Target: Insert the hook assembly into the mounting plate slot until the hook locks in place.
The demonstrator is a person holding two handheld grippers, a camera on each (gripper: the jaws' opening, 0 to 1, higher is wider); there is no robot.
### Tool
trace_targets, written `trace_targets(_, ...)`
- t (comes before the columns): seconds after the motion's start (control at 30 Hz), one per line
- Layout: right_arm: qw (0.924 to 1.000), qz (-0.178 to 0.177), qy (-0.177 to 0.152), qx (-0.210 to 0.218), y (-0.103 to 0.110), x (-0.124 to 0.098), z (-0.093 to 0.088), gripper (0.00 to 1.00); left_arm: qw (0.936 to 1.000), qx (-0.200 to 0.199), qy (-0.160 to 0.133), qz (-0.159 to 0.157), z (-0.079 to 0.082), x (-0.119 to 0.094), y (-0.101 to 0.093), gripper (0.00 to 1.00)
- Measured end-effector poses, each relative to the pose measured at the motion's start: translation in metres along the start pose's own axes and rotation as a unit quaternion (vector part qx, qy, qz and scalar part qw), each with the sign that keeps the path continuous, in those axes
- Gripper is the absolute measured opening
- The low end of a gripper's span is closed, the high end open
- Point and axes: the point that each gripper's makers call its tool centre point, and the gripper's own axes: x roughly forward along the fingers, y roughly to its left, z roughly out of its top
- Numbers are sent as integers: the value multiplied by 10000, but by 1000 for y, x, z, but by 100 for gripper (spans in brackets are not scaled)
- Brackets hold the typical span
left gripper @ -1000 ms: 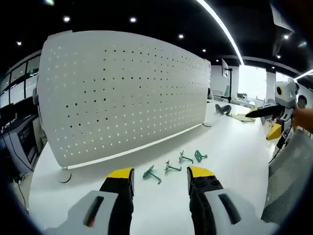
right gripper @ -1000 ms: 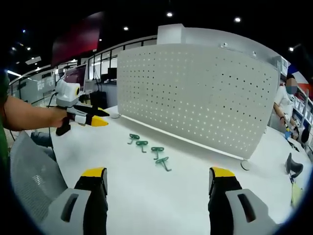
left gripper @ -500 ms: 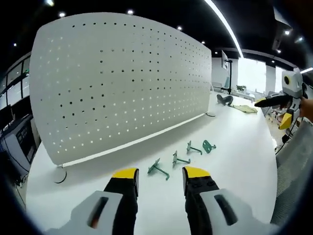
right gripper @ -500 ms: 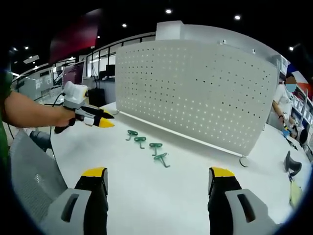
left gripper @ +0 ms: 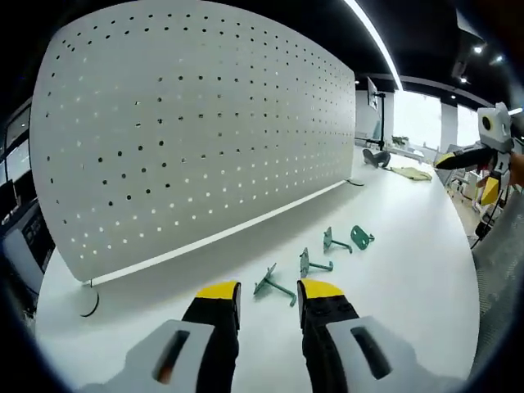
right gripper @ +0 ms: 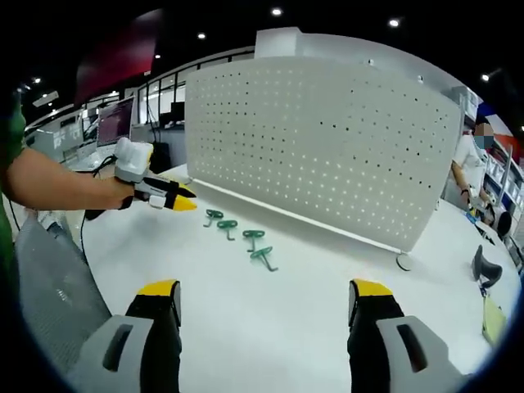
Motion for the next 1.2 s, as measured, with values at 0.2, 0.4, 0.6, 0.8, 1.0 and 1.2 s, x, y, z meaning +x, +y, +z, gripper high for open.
trace_targets(0.2,10000,-30,32,-18,-1,1,0,85,10000,23,68,-23,-7,10,3,25)
trace_targets(0.4,9999,-66,93,-4,-4,1,-3,85,9999,38,152,-41,-13,18,6,22)
trace_targets(0.6,9998,-86,151,-3,-6,4,-5,85,9997,106,167,-125,-15,25,6,21)
trace_targets(0.8,9998,-105,181,-9,-8,5,-4,84,9994,188,215,-189,-20,31,4,18)
trace_targets(1.0,9997,-124,225,-18,-10,5,-6,84,9993,228,229,-203,-22,36,6,12)
trace_targets(1.2,9995,-149,284,-21,-12,6,-9,84,9992,234,226,-218,-23,39,5,10)
